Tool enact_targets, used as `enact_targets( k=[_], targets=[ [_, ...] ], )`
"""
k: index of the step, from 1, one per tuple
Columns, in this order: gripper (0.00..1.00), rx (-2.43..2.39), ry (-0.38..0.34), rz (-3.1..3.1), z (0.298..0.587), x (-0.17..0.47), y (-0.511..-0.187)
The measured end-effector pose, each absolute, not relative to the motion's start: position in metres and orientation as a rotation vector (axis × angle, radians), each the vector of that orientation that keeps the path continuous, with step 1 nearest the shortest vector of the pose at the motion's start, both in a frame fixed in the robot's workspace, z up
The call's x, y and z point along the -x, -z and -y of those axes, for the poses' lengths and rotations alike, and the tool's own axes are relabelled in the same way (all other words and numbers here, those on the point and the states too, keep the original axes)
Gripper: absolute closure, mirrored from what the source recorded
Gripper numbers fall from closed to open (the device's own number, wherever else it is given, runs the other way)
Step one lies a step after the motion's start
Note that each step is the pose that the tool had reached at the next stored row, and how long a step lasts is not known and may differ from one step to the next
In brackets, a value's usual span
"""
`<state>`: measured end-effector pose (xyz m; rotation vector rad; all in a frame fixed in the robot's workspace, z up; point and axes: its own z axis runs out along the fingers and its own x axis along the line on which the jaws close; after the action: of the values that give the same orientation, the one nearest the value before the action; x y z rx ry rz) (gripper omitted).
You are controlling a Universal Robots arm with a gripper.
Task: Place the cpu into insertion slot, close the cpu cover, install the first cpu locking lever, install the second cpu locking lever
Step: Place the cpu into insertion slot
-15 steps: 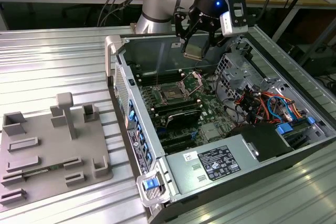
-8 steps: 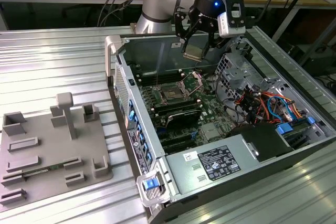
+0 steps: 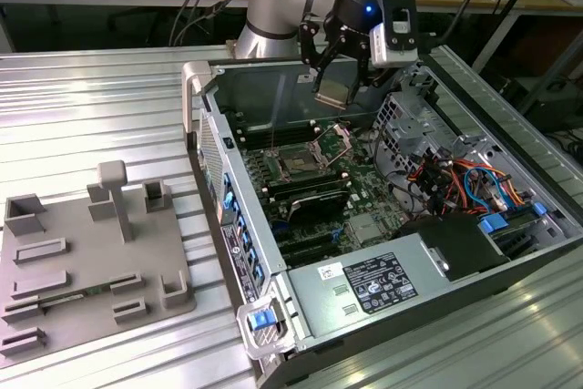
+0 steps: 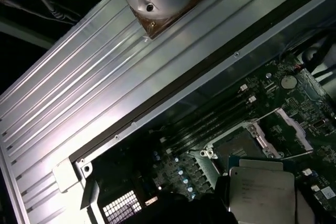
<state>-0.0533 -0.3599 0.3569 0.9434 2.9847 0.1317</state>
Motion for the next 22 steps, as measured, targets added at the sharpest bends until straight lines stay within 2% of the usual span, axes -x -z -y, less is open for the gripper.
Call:
enact_targets(
  k=[12, 22],
  targets=[
    [0.45, -1.279, -0.129, -2.846, 0.3599, 0.0533, -0.3524],
    [0.45, -1.317, -0.128, -2.829, 0.3592, 0.0530, -0.3515]
  ],
)
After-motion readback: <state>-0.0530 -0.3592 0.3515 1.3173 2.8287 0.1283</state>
